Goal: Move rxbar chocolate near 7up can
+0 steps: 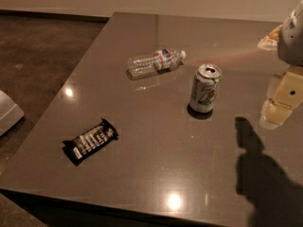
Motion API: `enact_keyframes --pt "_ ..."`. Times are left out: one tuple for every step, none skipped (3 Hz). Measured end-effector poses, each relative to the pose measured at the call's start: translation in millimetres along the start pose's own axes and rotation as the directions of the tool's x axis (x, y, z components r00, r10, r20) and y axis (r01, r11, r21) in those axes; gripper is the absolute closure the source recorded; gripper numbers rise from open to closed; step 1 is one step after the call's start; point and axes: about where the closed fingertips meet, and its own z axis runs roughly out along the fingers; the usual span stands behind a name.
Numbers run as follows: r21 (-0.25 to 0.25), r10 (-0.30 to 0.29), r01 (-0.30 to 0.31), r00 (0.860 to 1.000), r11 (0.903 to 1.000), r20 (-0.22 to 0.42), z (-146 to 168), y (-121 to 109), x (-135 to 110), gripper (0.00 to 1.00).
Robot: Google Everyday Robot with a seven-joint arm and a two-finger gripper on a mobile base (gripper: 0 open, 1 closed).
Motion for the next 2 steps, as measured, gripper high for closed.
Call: enact_keyframes --pt "-0.005 -0.003 0.003 1.0 1.0 0.013 -2 -1 -3 0.0" --pt "-0.047 -0.073 0.076 0.996 0.996 0.059 5 -3 -40 0.0"
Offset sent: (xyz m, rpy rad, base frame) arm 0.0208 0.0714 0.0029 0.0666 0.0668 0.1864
